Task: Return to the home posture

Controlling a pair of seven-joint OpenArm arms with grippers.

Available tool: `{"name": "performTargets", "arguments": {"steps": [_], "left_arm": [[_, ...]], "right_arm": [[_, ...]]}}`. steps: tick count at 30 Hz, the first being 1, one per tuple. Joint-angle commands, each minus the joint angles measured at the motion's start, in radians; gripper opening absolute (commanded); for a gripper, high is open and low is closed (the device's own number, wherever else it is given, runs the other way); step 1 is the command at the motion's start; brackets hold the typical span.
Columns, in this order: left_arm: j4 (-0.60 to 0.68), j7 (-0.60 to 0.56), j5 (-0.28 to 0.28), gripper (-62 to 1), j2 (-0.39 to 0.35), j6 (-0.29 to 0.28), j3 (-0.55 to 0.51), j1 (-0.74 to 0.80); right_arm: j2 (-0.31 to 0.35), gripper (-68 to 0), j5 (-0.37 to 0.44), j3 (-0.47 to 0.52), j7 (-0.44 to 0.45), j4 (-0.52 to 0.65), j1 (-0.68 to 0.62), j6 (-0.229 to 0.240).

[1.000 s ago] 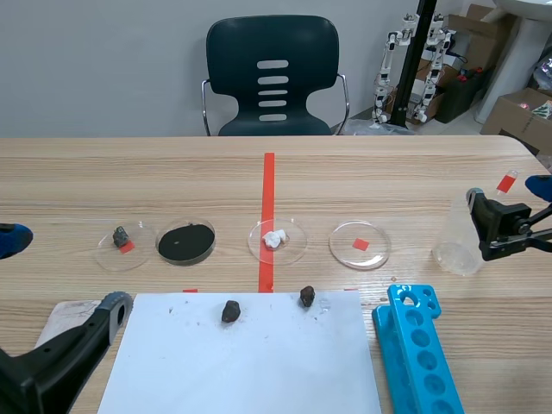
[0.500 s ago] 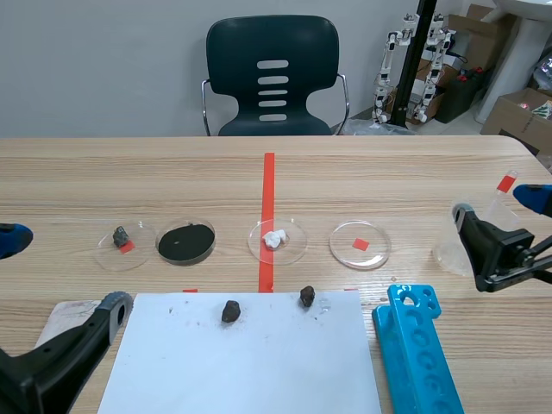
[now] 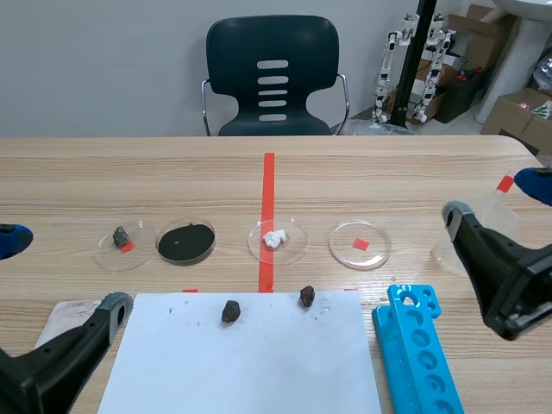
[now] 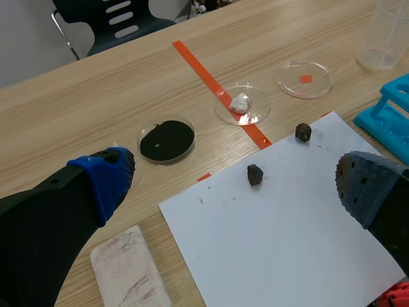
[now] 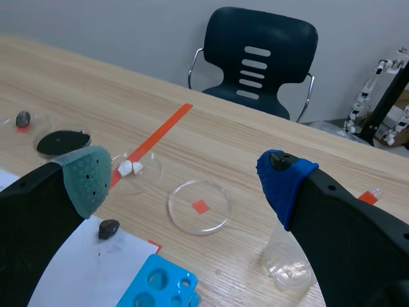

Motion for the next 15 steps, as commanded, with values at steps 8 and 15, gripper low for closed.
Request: {"name": "performTargets", "arguments": {"steps": [8, 15], "left_arm": [[0.004, -0.012, -0.007, 1.4, 0.0, 0.001, -0.006, -0.001], [0.004, -0.012, -0.007, 1.4, 0.0, 0.001, -0.006, -0.001]], "right_arm": [[-0.016, -20.0, -0.037, 0.008, 0.063, 0.11, -0.144, -0.013], [-0.016, -20.0, -0.06, 0.008, 0.075, 0.15, -0.222, -0.032]]}}
